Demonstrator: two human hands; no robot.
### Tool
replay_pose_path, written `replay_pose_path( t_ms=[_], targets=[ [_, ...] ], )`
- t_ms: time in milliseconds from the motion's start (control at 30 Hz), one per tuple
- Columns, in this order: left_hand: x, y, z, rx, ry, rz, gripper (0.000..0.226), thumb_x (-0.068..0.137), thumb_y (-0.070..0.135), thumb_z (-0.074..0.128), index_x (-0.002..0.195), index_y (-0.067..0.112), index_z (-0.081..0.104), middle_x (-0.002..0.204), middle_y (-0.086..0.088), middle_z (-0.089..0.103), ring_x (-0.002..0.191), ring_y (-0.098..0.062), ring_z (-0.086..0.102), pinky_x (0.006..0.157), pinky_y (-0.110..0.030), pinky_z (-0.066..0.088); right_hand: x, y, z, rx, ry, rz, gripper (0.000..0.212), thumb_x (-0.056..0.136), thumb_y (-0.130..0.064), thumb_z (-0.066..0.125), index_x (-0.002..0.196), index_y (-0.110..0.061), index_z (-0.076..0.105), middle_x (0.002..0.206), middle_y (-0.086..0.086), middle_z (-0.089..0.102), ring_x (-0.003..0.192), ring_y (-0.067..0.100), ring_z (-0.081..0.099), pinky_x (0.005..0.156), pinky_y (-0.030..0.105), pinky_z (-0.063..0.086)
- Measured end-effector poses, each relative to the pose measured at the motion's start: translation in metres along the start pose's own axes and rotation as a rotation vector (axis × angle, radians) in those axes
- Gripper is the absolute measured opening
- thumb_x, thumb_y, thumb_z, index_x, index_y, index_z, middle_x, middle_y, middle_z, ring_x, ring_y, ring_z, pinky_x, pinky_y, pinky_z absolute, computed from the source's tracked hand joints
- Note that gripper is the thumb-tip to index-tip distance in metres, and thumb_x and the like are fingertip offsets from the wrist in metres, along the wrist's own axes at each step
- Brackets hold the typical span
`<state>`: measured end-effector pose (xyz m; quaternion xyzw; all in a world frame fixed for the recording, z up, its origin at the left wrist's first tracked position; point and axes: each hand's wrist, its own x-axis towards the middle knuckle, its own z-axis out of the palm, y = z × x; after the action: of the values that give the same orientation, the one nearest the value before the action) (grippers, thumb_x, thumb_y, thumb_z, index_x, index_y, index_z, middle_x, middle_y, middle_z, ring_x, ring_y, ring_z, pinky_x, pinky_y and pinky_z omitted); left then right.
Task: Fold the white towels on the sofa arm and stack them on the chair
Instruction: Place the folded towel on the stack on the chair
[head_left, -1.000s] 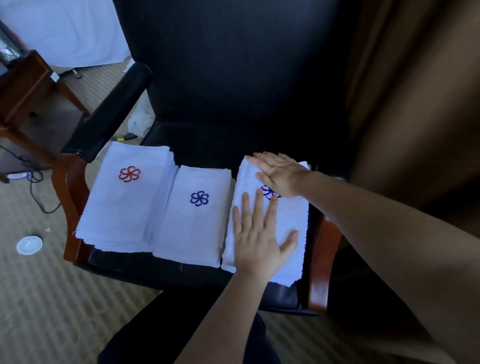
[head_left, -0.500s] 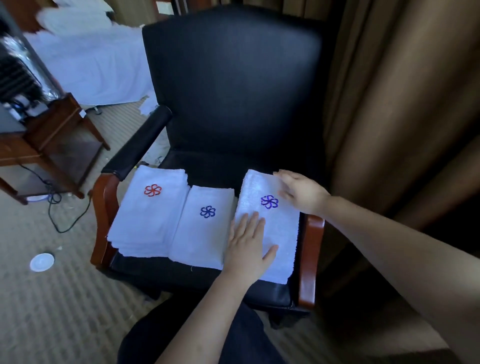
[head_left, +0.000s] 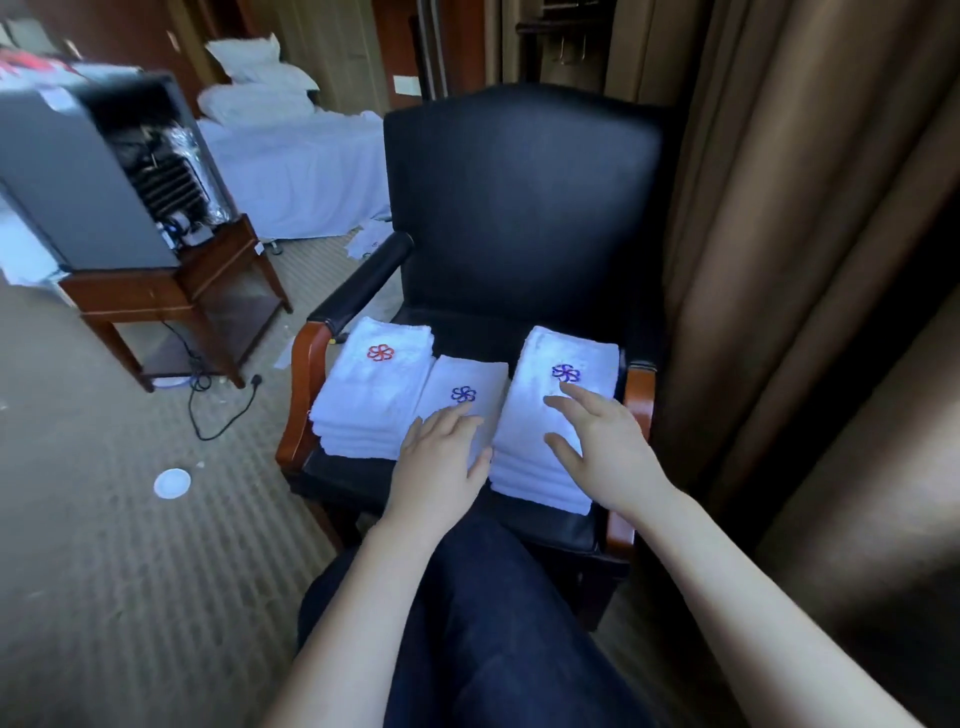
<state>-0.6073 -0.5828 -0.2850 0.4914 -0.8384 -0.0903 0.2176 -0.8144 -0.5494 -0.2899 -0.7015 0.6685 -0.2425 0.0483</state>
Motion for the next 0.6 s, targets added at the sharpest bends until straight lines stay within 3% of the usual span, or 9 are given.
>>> replay_pose_path(
  t_ms=[167,367,467,600],
  targets=[
    [-0.056,-0.014,-0.023,0.069,0.081,-0.012,0.031,0.091,0.023,0.064,0.120,0.012,0.066,0.133,-0.003,0.059,0.123,-0.026,0.054,0.107,-0.040,0.034,-0.049,-0.033,0.003,0.084,0.062,-0.008,0.040,0.092,-0.023,0.063,0.132,-0.015,0.058,0.140,0.005,0.053,0.129,0.026,0.048,0.112,0.049,0.033],
    [-0.081,-0.021,-0.044,0.078,0.168,-0.092,0.032,0.093,0.027,0.060,0.122,0.016,0.065,0.132,0.001,0.060,0.123,-0.021,0.052,0.110,-0.041,0.033,-0.059,-0.063,0.009,0.110,0.027,-0.096,0.040,0.091,-0.020,0.064,0.130,-0.011,0.058,0.136,0.007,0.055,0.126,0.027,0.049,0.111,0.050,0.034],
    [-0.092,-0.029,-0.055,0.113,0.244,-0.110,0.033,0.089,0.032,0.053,0.115,0.016,0.068,0.124,0.001,0.064,0.115,-0.021,0.057,0.103,-0.042,0.040,-0.055,-0.077,0.012,0.126,0.014,-0.125,0.039,0.092,-0.022,0.062,0.131,-0.013,0.058,0.136,0.005,0.056,0.126,0.026,0.050,0.113,0.047,0.031],
    [-0.112,-0.045,-0.073,0.142,0.290,-0.197,0.027,0.089,0.022,0.064,0.115,0.015,0.068,0.125,0.002,0.064,0.116,-0.021,0.058,0.103,-0.045,0.041,-0.039,-0.108,0.023,0.144,0.001,-0.216,0.039,0.093,-0.032,0.052,0.126,-0.014,0.061,0.128,0.002,0.062,0.117,0.025,0.056,0.109,0.041,0.035]
  ],
)
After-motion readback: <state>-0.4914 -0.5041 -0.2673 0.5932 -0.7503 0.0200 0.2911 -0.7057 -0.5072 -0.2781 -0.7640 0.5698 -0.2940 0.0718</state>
